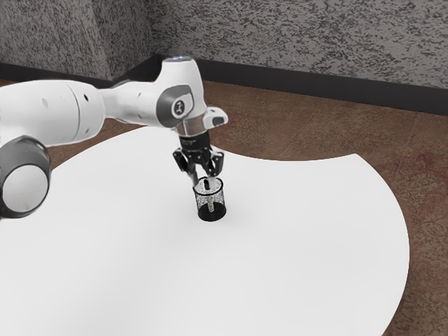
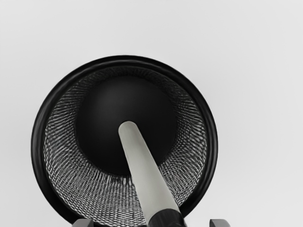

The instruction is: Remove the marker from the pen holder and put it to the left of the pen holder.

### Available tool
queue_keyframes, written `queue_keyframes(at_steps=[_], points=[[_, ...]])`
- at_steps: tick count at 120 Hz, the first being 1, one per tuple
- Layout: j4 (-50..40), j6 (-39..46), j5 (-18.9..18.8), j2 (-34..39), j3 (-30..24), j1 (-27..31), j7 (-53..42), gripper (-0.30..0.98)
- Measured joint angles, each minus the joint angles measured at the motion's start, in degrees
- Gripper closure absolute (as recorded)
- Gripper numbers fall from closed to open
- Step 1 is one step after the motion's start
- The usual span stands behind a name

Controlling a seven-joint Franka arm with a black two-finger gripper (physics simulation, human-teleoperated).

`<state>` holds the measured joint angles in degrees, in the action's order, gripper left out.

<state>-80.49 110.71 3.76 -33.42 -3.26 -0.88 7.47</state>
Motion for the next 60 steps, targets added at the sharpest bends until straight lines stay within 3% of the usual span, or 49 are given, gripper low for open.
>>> queue_keyframes(at_steps=[60], points=[[1.4, 2.8, -0.2, -2.6, 0.0, 0.1, 1.4, 0.58]])
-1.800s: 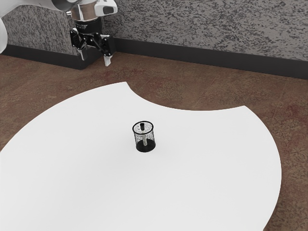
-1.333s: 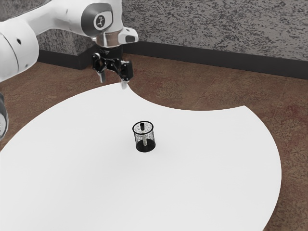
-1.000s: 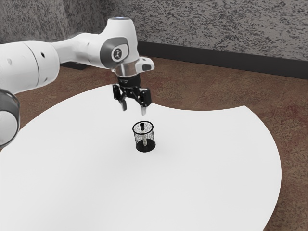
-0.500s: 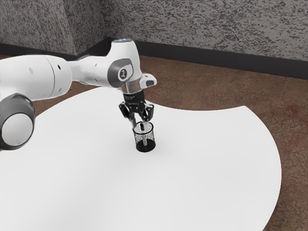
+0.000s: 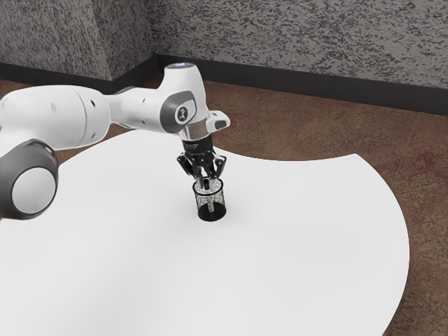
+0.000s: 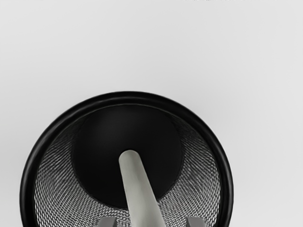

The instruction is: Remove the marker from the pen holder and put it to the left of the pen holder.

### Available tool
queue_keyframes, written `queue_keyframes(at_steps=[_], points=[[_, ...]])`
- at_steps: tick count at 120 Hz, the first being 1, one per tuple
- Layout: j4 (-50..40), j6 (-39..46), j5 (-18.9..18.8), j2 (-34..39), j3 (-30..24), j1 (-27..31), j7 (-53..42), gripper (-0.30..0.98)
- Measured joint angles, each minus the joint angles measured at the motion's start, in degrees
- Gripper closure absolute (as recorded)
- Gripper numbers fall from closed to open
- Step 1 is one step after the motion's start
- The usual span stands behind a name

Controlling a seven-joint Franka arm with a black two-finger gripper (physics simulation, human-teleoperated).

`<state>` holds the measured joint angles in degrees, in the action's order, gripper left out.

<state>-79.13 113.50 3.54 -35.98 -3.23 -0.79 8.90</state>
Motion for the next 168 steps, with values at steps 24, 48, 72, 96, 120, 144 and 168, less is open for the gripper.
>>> queue_keyframes(at_steps=[24, 48, 72, 96, 120, 144, 168], points=[[0.0, -0.1, 0.2, 0.1, 0.0, 0.0, 0.3, 0.60], [1.1, -2.9, 0.7, 0.4, -0.1, 0.0, 0.5, 0.61], [1.2, -6.0, 0.4, 0.4, -0.3, -0.1, 0.7, 0.63], [1.7, -8.1, 0.1, 0.5, -0.3, -0.1, 0.9, 0.69], [1.6, -9.6, -0.3, 3.8, -0.2, -0.4, 1.1, 0.72], [-2.6, -11.9, -0.8, 9.7, -0.1, -0.6, 1.5, 0.73], [-4.6, -12.9, -2.0, 14.9, 0.8, -0.6, 1.8, 0.74]])
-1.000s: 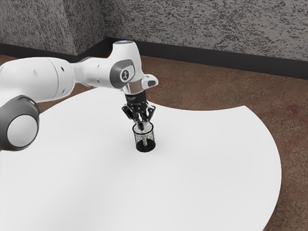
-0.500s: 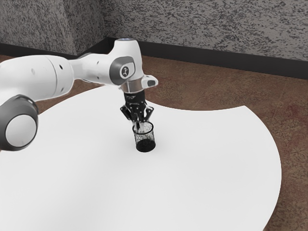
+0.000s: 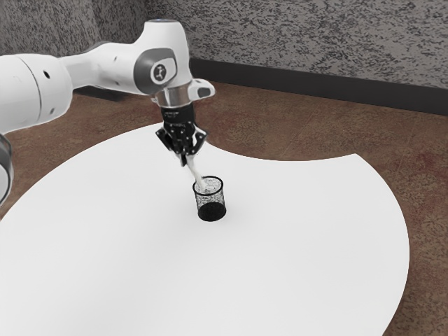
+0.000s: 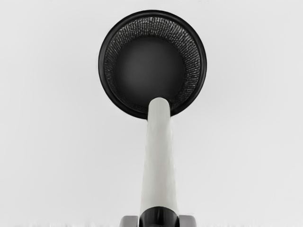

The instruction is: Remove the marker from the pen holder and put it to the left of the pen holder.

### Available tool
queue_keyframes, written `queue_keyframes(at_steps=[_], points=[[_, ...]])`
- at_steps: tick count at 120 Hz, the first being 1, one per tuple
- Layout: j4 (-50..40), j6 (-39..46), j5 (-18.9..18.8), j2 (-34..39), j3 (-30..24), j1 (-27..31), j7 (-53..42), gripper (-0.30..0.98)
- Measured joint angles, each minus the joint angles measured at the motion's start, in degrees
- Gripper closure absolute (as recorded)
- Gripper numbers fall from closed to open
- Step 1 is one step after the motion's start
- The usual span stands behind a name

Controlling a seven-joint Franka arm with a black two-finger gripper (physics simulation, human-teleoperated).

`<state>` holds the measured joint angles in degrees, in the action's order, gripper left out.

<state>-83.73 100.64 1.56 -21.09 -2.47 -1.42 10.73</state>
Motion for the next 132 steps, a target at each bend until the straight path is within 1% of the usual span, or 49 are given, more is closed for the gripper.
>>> queue_keyframes(at_steps=[22, 47, 57, 69, 86, 106, 132], points=[[-0.6, -0.7, -1.6, 3.7, 2.7, 0.1, 0.2, 0.74], [-1.3, -0.8, -2.5, 2.0, 5.1, 0.6, 0.3, 0.74], [-3.1, 0.7, -2.8, 1.5, 6.8, 0.6, 0.4, 0.75], [-5.5, 4.7, -2.9, 1.4, 8.6, 0.6, 0.6, 0.75], [-9.6, 13.6, -2.7, 1.4, 10.2, 1.3, 1.1, 0.75], [-11.2, 25.1, -2.4, 0.1, 10.6, 3.0, 2.0, 0.74], [-13.3, 35.4, -1.0, -3.1, 10.6, 4.2, 3.2, 0.74]])
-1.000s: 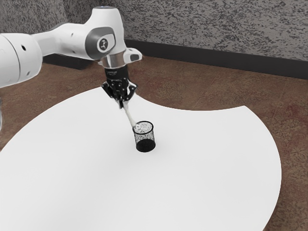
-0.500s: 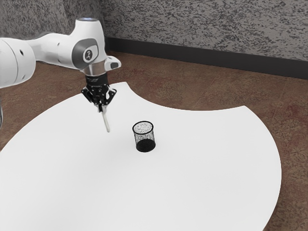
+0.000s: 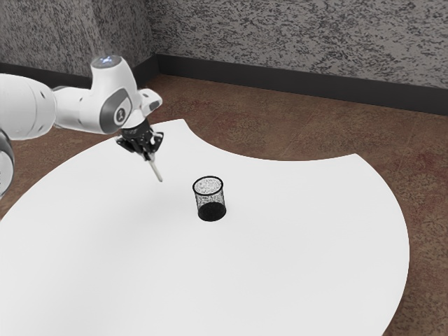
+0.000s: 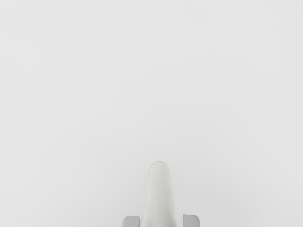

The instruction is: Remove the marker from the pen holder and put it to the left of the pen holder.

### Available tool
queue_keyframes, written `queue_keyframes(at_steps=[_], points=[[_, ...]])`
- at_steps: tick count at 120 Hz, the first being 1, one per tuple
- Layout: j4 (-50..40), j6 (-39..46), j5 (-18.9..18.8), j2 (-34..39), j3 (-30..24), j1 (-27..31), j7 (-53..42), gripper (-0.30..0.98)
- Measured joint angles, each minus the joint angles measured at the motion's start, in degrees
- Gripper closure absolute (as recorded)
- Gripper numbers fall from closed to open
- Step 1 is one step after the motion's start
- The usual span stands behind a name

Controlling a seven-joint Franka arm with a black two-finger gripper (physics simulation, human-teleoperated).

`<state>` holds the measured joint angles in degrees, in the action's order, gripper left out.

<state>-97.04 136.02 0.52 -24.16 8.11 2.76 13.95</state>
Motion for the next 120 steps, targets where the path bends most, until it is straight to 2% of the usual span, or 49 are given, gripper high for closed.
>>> queue_keyframes(at_steps=[21, 42, 61, 93, 108, 120], points=[[-0.1, 3.6, 1.4, -2.3, 0.0, 0.1, 0.8, 0.72], [-0.2, 5.0, 4.2, -3.4, 0.0, 0.3, 0.2, 0.36], [-0.2, 4.4, 4.8, -2.5, -0.1, 0.3, -0.2, 0.17], [3.4, -10.6, 4.3, 5.7, -1.7, -0.2, -0.7, 0.05], [13.8, -21.6, 1.9, 7.4, -5.3, -0.3, -0.9, 0.03], [18.3, -28.6, 1.0, 7.6, -6.9, -0.3, -1.0, 0.02]])
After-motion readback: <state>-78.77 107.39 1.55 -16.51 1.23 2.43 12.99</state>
